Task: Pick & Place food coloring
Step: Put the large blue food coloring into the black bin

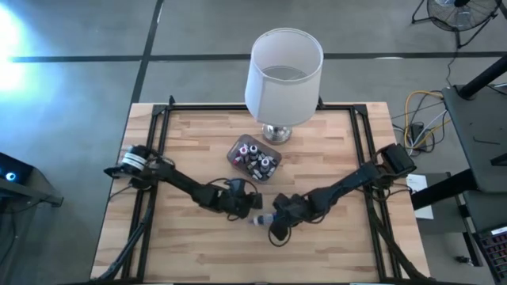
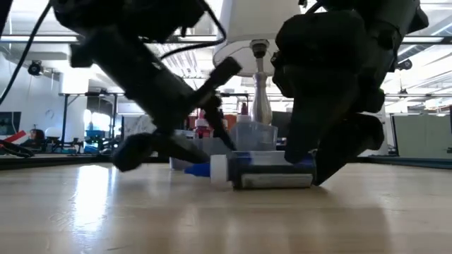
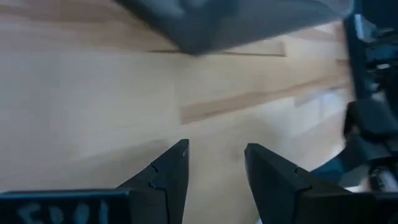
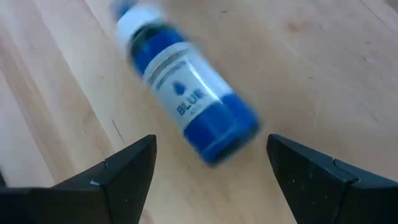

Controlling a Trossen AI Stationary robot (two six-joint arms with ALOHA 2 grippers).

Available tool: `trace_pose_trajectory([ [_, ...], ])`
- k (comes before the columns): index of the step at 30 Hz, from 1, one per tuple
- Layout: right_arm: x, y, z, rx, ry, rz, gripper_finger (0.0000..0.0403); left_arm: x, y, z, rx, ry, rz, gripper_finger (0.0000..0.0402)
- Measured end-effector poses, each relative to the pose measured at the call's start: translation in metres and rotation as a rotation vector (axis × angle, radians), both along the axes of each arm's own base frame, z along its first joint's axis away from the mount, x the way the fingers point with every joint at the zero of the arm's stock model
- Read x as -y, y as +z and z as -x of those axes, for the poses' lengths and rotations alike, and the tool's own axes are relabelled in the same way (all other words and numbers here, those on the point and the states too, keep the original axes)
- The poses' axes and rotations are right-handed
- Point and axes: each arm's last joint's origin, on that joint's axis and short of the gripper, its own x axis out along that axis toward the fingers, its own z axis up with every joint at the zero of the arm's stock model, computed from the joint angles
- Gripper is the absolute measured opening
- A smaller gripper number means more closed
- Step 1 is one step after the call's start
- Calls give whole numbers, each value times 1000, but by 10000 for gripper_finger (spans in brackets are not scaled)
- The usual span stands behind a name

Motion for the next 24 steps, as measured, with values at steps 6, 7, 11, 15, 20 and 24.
trace_pose_trajectory([
  [6, -2, 0, 1, -9, -26, -17, 301, 10, 3, -24, 44, -96, -33, 133],
  [7, -2, 0, 2, -10, -26, -19, 301, 11, 4, -26, 36, -109, -37, 133],
  [11, -3, -1, 4, -32, -18, -6, 301, 17, 8, -26, 6, -165, -36, 133],
  [15, 0, 0, 9, -85, -15, 22, 301, 31, 8, -16, -68, -277, -30, 133],
  [20, 4, 6, 16, -102, -76, 40, 301, 54, 3, -2, -108, -323, -10, 133],
  [24, 4, 8, 15, -106, -161, -36, 301, 61, 2, -1, -74, -313, 8, 133],
])
